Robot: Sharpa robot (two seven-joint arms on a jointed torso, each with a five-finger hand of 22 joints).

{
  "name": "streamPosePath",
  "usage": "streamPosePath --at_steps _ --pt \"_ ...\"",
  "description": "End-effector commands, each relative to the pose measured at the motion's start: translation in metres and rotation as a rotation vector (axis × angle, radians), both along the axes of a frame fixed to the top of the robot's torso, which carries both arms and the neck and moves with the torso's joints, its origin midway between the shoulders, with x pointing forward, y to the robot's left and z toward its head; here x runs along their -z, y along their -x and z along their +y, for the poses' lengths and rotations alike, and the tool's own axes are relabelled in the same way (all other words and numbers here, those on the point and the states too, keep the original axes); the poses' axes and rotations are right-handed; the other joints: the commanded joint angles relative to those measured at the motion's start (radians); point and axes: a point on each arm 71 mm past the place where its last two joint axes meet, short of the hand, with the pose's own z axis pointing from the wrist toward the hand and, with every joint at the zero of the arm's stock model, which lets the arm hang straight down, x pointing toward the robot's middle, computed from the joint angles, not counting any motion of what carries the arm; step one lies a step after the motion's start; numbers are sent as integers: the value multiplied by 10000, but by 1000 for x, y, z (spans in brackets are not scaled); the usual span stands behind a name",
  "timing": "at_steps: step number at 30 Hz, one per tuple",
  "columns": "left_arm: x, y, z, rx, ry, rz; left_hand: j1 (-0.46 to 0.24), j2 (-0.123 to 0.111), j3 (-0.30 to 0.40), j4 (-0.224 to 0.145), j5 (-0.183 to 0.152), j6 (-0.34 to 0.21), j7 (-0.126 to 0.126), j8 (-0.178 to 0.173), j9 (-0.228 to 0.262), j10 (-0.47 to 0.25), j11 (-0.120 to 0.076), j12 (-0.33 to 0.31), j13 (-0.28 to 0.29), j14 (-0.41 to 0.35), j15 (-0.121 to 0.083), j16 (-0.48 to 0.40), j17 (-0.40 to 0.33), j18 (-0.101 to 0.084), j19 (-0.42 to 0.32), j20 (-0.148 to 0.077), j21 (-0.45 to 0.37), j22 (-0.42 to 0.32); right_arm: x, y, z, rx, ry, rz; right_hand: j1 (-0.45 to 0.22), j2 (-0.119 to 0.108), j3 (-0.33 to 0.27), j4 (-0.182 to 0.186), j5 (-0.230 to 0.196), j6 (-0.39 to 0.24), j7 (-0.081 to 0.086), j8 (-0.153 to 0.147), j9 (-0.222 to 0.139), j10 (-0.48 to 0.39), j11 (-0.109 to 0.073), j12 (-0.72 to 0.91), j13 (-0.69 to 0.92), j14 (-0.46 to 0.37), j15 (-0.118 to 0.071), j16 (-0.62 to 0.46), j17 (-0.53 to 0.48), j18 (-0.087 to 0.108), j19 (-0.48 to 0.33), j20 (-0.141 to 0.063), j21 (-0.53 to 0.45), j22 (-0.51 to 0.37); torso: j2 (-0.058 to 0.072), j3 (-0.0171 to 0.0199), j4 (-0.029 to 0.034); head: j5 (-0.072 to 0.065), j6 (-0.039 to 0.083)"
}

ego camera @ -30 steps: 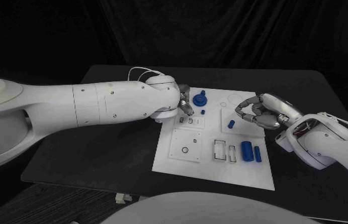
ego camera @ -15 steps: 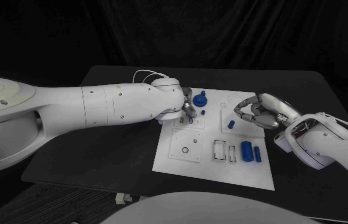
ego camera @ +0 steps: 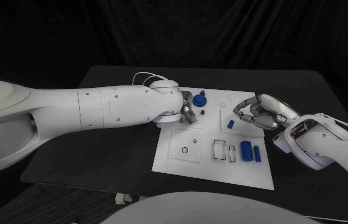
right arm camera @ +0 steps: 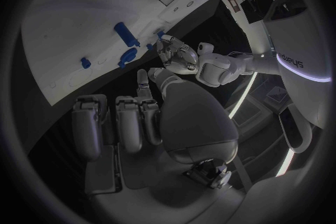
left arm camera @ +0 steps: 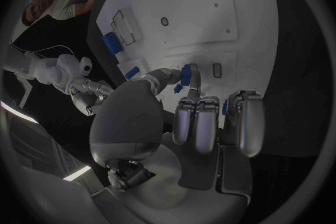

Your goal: Assemble the parts on the task board

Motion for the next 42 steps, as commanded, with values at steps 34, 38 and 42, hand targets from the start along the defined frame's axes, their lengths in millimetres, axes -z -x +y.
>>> streamPosePath --at_steps 34,38,42 --pt "5 4 -3 703 -925 -1421 2 117 1101 -1044 -81 429 -515 26 817 1060 -73 35 2635 1057 -64 26 2635 -79 464 -86 -59 2148 2 1 -2 189 50 162 108 -5 70 -19 63 8 37 -26 0 1041 82 26 2635 1065 87 25 2634 -136 1008 77 -34 2604 -10 7 -9 44 1" --pt "8 4 -4 794 -903 -1398 0 114 1098 -1045 -83 430 -515 27 818 1060 -73 35 2635 1057 -64 26 2635 -78 462 -86 -65 2146 2 1 -2 188 50 167 112 -6 77 -27 64 9 40 -24 2 1041 84 26 2635 1065 88 25 2634 -134 1004 78 -39 2602 -4 5 -8 41 1" --pt "12 5 -6 828 -815 -1377 -8 111 1091 -1047 -91 433 -515 30 822 1060 -72 35 2635 1057 -64 26 2635 -75 456 -86 -81 2141 2 1 -2 192 52 171 113 -5 79 -30 64 9 41 -24 2 1041 85 26 2635 1065 88 25 2634 -129 992 78 -53 2595 -1 3 -4 25 1"
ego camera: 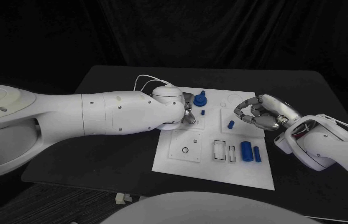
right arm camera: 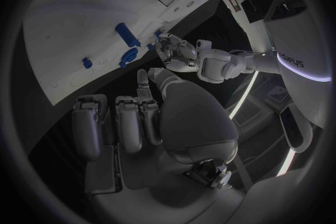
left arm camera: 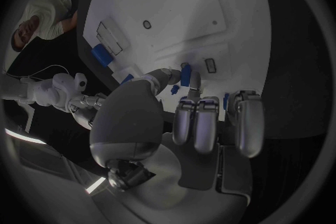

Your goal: Assemble the parts on the task board

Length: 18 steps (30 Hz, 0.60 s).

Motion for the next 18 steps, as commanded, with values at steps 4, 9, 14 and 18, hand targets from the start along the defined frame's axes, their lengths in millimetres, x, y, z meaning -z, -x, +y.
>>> streamPosePath --at_steps 4,9,14,18 --pt "5 2 -2 98 66 -118 -23 100 1078 -1033 -54 455 -494 32 96 1060 -74 35 2635 1057 -65 26 2634 -78 422 -52 -38 2142 1 1 -1 136 49 119 113 -4 53 -3 64 9 41 -24 2 1041 85 26 2634 1038 61 25 2634 -129 993 78 -53 2589 2 -3 6 -19 0" --pt "7 2 -2 100 63 -89 -27 106 1073 -1037 -76 458 -496 32 98 1060 -76 35 2635 1057 -65 26 2634 -80 424 -53 -32 2144 1 1 -2 149 57 132 113 -4 53 -3 64 9 41 -24 2 1041 85 26 2634 1038 61 25 2634 -129 993 78 -53 2589 4 -3 5 -30 0" --pt "8 2 -1 55 76 89 -33 110 1065 -1042 -96 467 -500 33 98 1060 -78 35 2635 1057 -66 26 2634 -79 423 -54 -34 2143 2 1 -2 153 62 144 115 -5 57 -8 64 9 44 -23 3 1041 87 26 2634 1038 62 25 2634 -129 994 79 -52 2590 1 -5 4 -21 0" --pt "10 3 -2 20 116 275 -39 119 1059 -1046 -123 470 -503 29 96 1060 -82 35 2635 1057 -69 26 2634 -77 419 -55 -46 2139 2 1 -2 161 67 151 115 -5 57 -8 64 9 44 -23 3 1041 87 26 2634 1038 62 25 2634 -129 994 79 -52 2590 -1 -5 14 -32 0"
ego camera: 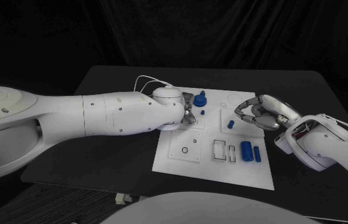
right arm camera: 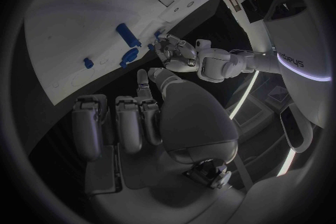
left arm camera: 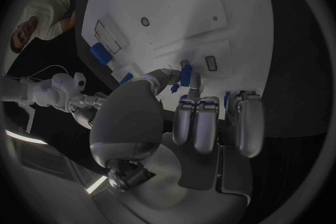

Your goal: Assemble the parts on the task board

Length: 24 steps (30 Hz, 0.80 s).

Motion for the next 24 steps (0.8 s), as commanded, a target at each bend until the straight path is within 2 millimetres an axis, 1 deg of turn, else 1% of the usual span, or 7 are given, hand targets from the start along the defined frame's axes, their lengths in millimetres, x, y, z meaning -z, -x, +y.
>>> streamPosePath --at_steps 1,7,24 --pt "8 4 -1 38 33 501 -7 88 1059 -1046 -52 469 -505 29 -16 1060 -82 35 2635 1057 -70 27 2635 -76 420 -55 -46 2139 2 1 -1 118 52 126 115 -5 57 -8 64 9 44 -24 3 1041 87 26 2634 1038 62 25 2634 -130 993 78 -52 2592 -2 1 6 -3 0" --pt "9 6 -1 58 -10 701 -12 89 1055 -1047 -63 472 -506 27 -17 1060 -82 35 2635 1057 -71 27 2635 -73 415 -56 -58 2135 2 1 0 106 59 148 115 -5 57 -8 64 9 44 -24 3 1041 87 26 2634 1038 62 25 2634 -130 993 78 -52 2592 -5 8 1 -10 0" --pt "12 8 0 47 -54 1008 -28 89 1049 -1047 -76 484 -510 27 -19 1060 -84 35 2635 1057 -73 27 2635 -73 415 -57 -60 2134 3 1 0 110 66 180 120 -9 70 -25 67 8 51 -23 5 1041 96 26 2634 1038 67 25 2634 -122 975 81 -74 2582 -6 6 4 -19 0"
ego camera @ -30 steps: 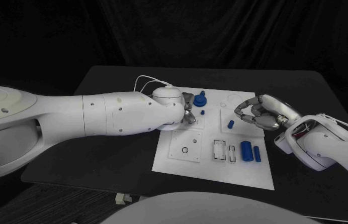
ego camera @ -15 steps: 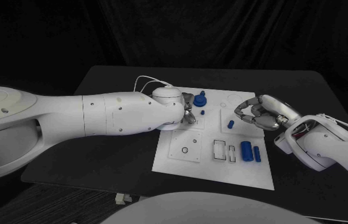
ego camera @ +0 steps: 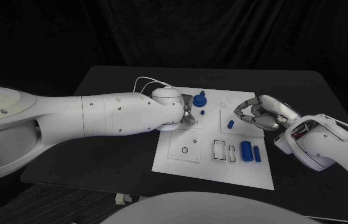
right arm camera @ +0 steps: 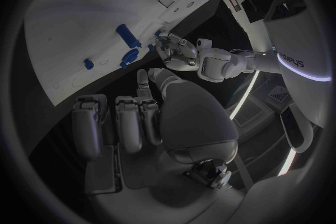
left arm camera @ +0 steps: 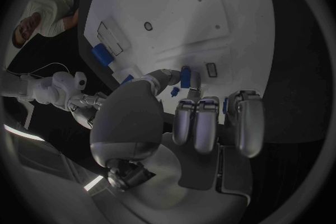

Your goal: Assemble the parts on the task board

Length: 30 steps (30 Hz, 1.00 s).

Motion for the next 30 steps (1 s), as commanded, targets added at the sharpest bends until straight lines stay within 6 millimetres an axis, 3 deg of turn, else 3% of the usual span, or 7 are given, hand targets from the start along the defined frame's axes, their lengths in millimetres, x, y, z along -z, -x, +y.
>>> streamPosePath --at_steps 1,15,16,17,19,24,30 --pt "9 6 -1 131 -115 605 -20 81 1050 -1045 -36 485 -515 68 9 1060 -85 35 2635 1057 -74 26 2635 -73 412 -58 -69 2132 2 1 0 100 55 133 121 -8 42 2 67 8 51 -23 5 1041 95 26 2634 1038 67 25 2634 -122 976 81 -35 2584 -3 1 4 4 0" --pt "10 5 0 103 -114 623 -102 107 1038 -1026 -286 502 -531 37 -12 1060 -98 35 2635 1057 -81 26 2635 -58 387 -63 -140 2110 3 0 -1 107 73 160 123 -7 47 -2 68 9 52 -22 5 1041 97 26 2634 1038 68 25 2634 -116 962 82 -51 2577 -4 0 -1 7 0" --pt "10 5 0 110 -107 622 -221 173 944 -890 -1004 531 -578 9 -34 1060 -127 35 2635 1057 -88 26 2635 -53 374 -65 -177 2099 3 0 0 105 73 163 123 -7 47 -2 68 9 52 -22 5 1041 97 26 2634 1038 68 25 2634 -116 962 82 -51 2577 -3 0 0 3 0" --pt "10 5 -1 115 -102 622 -332 194 857 -753 -1376 517 -610 -25 -56 1060 -140 35 2635 1057 -90 26 2635 -50 370 -69 -192 2095 3 0 0 104 73 165 123 -7 47 -2 68 9 52 -22 5 1041 97 26 2634 1038 68 25 2634 -116 962 82 -51 2577 -3 0 1 1 0" --pt "10 5 -1 129 -100 627 -478 203 735 -567 -1546 526 -632 -59 -84 1060 -150 35 2635 1057 -107 26 2635 -46 362 -74 -220 2087 3 1 0 106 75 170 127 -5 53 -8 70 9 53 -21 6 1041 98 26 2634 1038 70 25 2634 -111 952 83 -64 2571 1 -1 3 -17 0" --pt "11 5 0 175 -169 691 -912 262 85 243 -2579 577 -688 -354 -333 1060 -186 35 2635 1057 -135 26 2635 -15 306 -97 -408 2040 3 1 -1 114 81 183 127 -5 53 -8 70 9 53 -21 6 1041 98 26 2634 1038 70 25 2634 -111 952 83 -64 2571 3 -1 -2 -34 0" --pt "11 4 0 226 -224 750 -1361 307 -437 1097 -2905 661 -640 -605 -546 1060 -139 35 2635 1057 -99 26 2635 1 278 -74 -524 2016 3 1 -1 121 87 191 127 -5 53 -8 70 9 53 -21 6 1041 98 26 2634 1038 70 25 2634 -111 952 83 -64 2571 -3 3 -1 -104 0"
